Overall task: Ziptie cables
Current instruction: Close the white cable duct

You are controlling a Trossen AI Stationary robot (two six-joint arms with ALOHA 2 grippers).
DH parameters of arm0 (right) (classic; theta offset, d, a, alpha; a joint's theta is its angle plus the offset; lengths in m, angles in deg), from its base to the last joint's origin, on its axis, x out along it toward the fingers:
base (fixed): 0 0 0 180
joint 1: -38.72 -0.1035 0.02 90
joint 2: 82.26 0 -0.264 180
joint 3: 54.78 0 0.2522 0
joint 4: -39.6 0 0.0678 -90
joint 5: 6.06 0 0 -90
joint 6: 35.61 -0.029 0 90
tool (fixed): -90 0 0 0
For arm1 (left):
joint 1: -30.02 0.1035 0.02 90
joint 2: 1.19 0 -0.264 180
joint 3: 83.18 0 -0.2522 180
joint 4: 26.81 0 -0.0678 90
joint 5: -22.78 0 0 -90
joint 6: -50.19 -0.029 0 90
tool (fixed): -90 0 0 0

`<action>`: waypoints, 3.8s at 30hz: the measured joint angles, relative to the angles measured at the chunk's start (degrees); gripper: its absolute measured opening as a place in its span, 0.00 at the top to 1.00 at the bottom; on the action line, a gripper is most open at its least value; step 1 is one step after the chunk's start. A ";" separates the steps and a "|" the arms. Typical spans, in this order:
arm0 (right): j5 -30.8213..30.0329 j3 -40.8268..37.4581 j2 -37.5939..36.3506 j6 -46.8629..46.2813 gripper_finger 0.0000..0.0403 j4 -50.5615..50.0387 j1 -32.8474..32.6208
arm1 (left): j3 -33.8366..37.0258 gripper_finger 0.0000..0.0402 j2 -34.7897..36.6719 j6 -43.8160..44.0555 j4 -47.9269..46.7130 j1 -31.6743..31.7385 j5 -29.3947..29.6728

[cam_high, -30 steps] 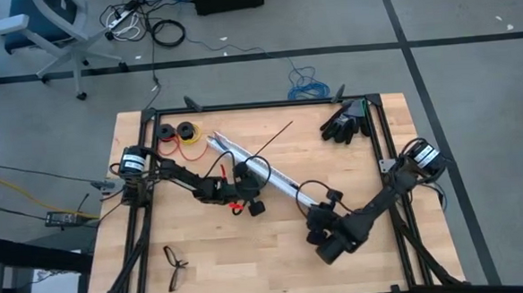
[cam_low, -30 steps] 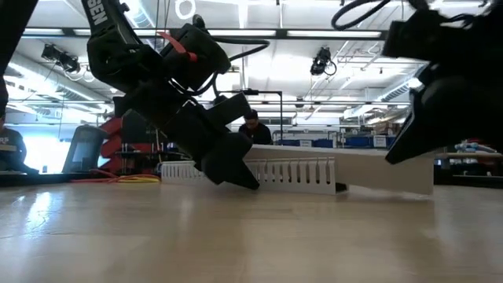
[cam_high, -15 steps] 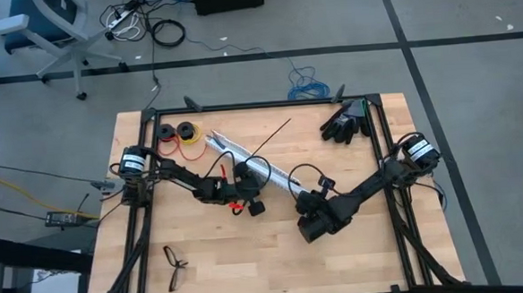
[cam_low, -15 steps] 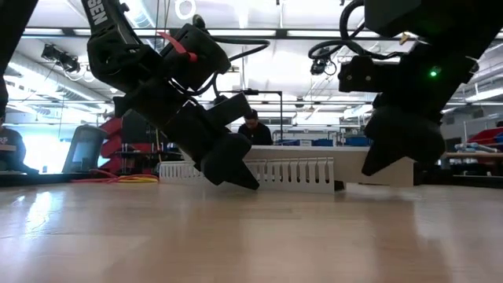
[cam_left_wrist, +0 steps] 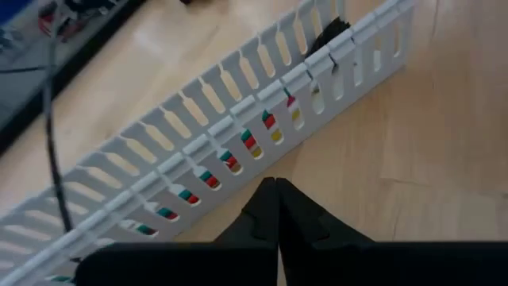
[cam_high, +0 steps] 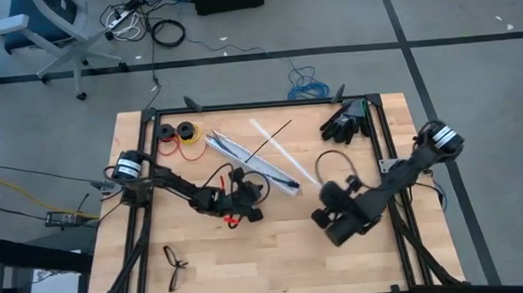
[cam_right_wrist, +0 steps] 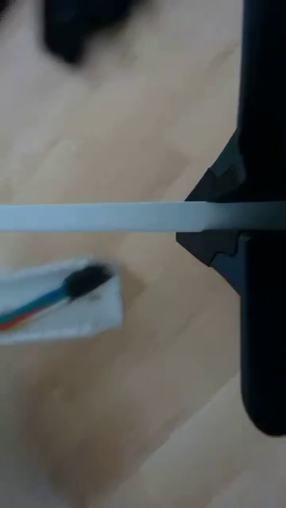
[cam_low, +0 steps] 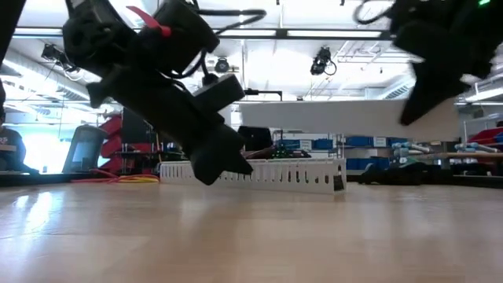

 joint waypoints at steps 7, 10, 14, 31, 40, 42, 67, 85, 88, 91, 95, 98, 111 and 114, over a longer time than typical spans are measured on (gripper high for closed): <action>3.34 -16.86 -14.42 -15.56 0.99 16.05 -5.21 | 0.00 0.99 1.53 0.19 -3.38 -0.43 0.65; 3.57 -26.23 -20.23 -16.13 0.99 31.31 -6.54 | 0.02 1.00 1.53 0.20 -3.94 -0.73 0.63; 4.32 -37.92 -25.53 -17.85 0.99 48.41 -6.73 | 0.02 1.00 1.71 0.23 -4.71 -1.66 0.59; 13.61 -56.57 -25.47 -13.05 0.97 87.56 2.23 | 0.02 1.00 7.48 5.16 -16.35 -4.37 2.25; 13.52 -56.57 -25.44 -8.48 0.84 87.23 4.85 | 0.02 1.00 7.48 6.29 -16.82 -4.60 2.25; 13.44 -56.59 -25.44 -8.25 0.80 87.13 5.15 | 0.02 1.00 7.48 6.32 -16.85 -4.60 2.25; 25.24 -57.16 -25.46 5.60 0.81 91.99 9.31 | 0.02 1.00 7.46 6.73 -16.83 -4.95 1.66; 18.80 -55.12 -26.14 7.83 0.81 80.71 9.38 | 0.02 0.99 7.44 7.82 -16.83 -5.61 1.11; 17.13 -50.19 -25.90 10.07 0.81 71.45 8.19 | 0.02 0.99 7.44 7.80 -16.85 -5.67 1.11; 15.22 -41.17 -25.88 9.22 0.81 50.28 7.40 | 0.02 1.00 7.44 7.80 -16.90 -5.67 1.13; 11.35 -26.31 -24.36 1.27 0.81 17.19 4.23 | 0.02 1.00 7.44 7.74 -17.10 -5.67 1.16; 6.38 -16.32 -21.96 -3.38 0.81 2.86 -0.32 | 0.02 0.99 7.64 7.74 -17.87 -5.67 1.83; 12.87 12.27 14.48 -39.46 0.81 -29.22 -18.17 | 0.00 1.00 16.65 7.98 -23.39 -7.60 6.93; 11.48 16.67 23.11 -44.02 0.81 -32.81 -18.35 | 0.00 0.99 16.90 7.93 -23.28 -8.19 6.89</action>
